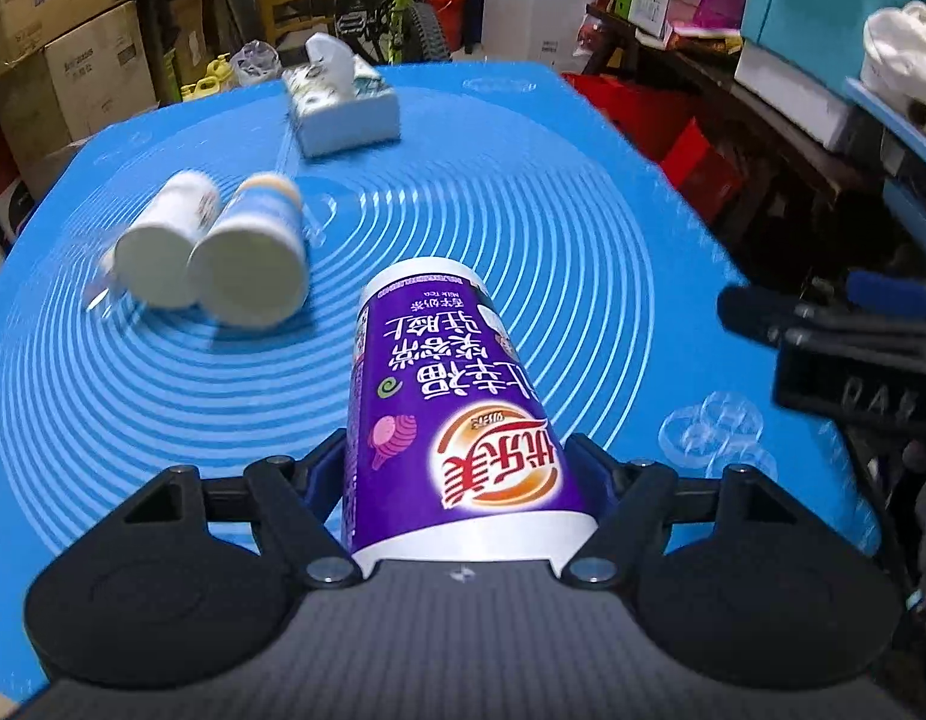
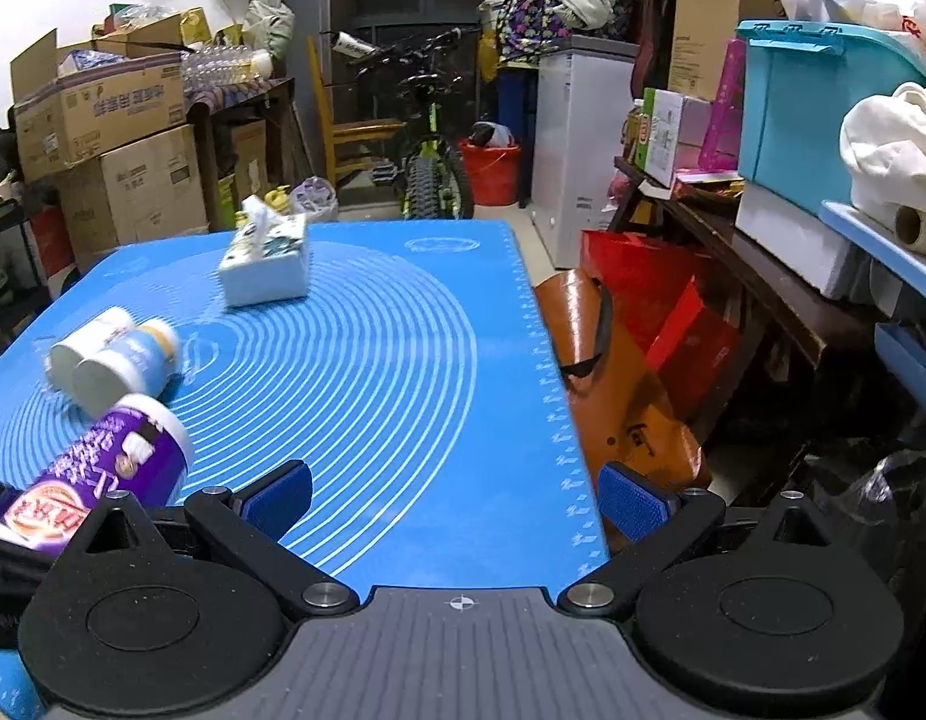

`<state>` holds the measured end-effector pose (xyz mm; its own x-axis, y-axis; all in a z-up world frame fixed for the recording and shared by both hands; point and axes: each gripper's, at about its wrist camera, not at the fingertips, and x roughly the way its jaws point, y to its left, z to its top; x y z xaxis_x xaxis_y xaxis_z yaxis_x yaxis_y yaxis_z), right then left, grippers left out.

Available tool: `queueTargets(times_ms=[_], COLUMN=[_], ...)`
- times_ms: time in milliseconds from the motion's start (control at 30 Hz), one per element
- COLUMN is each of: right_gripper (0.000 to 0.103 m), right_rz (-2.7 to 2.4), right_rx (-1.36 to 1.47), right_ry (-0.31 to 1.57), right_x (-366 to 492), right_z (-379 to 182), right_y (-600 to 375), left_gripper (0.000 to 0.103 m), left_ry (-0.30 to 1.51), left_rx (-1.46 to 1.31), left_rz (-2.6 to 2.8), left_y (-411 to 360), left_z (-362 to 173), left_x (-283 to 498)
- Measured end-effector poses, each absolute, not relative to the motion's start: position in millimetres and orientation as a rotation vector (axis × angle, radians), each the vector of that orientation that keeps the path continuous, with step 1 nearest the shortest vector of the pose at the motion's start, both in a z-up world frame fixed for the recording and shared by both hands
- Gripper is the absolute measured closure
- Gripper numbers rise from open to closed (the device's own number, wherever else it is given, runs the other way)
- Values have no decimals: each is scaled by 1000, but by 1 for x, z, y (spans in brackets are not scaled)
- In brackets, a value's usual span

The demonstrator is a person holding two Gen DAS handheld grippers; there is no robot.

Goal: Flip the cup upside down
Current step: 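Lift the purple cup with the left tool and pass it to the right tool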

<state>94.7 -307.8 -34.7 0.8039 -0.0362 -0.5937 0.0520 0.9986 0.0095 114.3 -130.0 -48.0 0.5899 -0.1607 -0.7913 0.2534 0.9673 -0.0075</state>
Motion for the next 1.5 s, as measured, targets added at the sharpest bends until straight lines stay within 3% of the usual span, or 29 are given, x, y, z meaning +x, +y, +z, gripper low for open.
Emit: queueTargets(times_ms=[367, 500, 1133, 1500], right_gripper=[2, 2, 2, 2], right_rz=[-27, -30, 22, 170], right_rx=[8, 4, 4, 64], right_ry=[661, 667, 661, 848], right_x=[85, 84, 78, 124], right_z=[-38, -38, -9, -20], right_y=[-289, -288, -265, -207], left_gripper=[25, 17, 16, 14], left_ry=[929, 917, 866, 831], left_rx=[118, 117, 38, -1], left_rz=[-220, -216, -248, -212], left_y=[-120, -118, -85, -23], left_z=[-67, -66, -24, -4], left_x=[109, 106, 77, 62])
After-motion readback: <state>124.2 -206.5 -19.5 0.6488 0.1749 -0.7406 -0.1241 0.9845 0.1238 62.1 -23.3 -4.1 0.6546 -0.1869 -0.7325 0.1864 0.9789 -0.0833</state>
